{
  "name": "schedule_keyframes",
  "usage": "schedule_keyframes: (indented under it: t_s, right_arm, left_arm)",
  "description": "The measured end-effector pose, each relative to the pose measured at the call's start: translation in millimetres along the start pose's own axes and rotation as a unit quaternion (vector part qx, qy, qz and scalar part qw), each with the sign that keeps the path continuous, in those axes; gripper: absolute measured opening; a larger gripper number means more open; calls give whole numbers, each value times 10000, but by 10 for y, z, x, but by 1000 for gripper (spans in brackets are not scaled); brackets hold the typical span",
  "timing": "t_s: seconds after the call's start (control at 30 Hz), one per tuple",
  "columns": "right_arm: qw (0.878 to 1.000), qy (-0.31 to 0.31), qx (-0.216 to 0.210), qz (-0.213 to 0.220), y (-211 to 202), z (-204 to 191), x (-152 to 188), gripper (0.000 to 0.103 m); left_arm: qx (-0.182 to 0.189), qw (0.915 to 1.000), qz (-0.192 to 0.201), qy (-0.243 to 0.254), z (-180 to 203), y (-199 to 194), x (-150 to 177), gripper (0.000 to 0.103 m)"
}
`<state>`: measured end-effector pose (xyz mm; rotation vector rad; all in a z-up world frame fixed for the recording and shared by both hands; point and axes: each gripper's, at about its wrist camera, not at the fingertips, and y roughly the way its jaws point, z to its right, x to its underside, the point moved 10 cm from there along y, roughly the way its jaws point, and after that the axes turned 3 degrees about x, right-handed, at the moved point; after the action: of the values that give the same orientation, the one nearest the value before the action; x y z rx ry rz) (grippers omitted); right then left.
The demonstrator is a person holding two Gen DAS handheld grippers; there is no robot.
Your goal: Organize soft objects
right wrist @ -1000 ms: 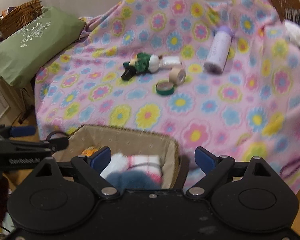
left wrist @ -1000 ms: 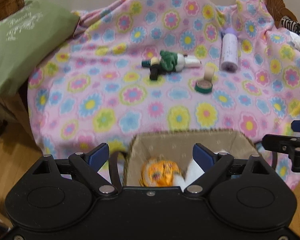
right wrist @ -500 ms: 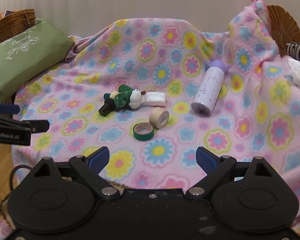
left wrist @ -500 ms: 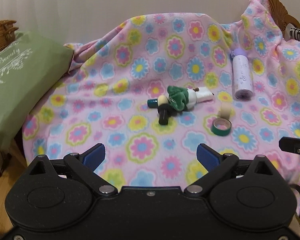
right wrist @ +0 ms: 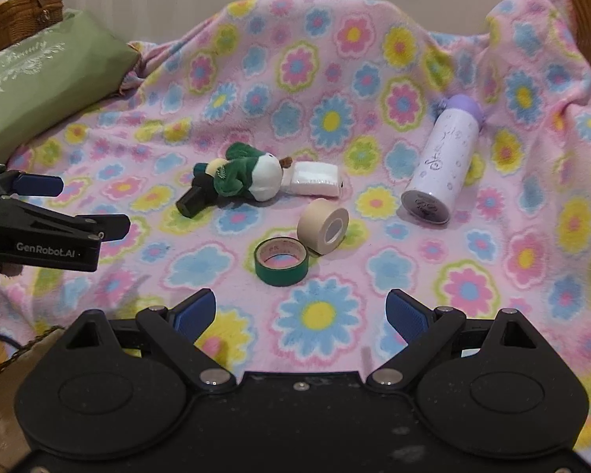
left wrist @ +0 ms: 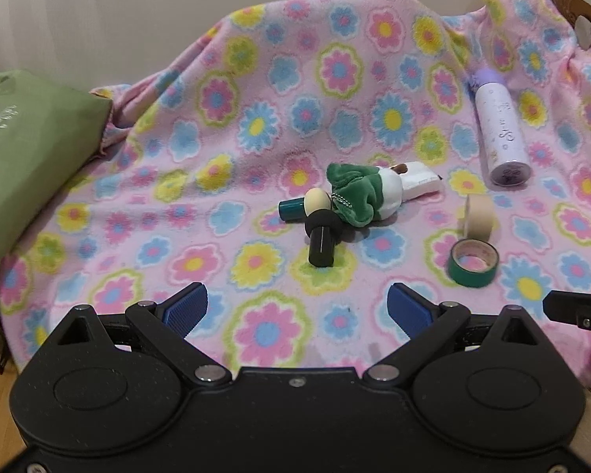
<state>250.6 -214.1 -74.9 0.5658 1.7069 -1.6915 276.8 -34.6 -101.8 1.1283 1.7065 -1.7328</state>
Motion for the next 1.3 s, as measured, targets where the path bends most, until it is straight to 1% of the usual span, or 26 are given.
schedule_keyframes:
  t_s: [0.2,0.33,0.4,0.5,0.63,0.73,0.9,1.07,1.17,1.3]
  right_arm:
    - [9995,243,-56,-169,328,108,-47,93]
    - [9983,389,-242,-370,483,108,-43,93]
    - [9976,383,-318,-473,540,92,-39,93]
    - [9954,274,-620,-678,577,24,-56,93]
    - [9936,108,-833,-755,546,-19,-156,93]
    - [9945,-76,-732,-750,591,-1,-191,94]
    - [9943,-263,-603,-839,740,15,-149,94]
    - [9943,-452,-526,-816,865,-27,-139,93]
    - [9944,-571,-495,-741,930,-71,-142,93]
    - [9942,-684,-516,-647,982,-108,-136,89]
  left_arm:
    - [-4,10000,-48,25,-7,310,-50,96]
    - [-11,9999,-74,124,-2,497,-78,96]
    - [-9,9998,-108,159,-5,584,-90,96]
    - [13,9996,-155,216,3,682,-99,96]
    - [-21,9994,-195,282,-4,778,-112,96]
    - [-74,9994,-261,232,-50,842,-104,96]
    - [-227,9988,-372,233,-161,931,-72,96]
    - [-438,9975,-471,287,-286,1011,-31,96]
    - [-559,9968,-558,152,-405,1069,-3,96]
    - [-588,9963,-614,-86,-512,1114,26,96]
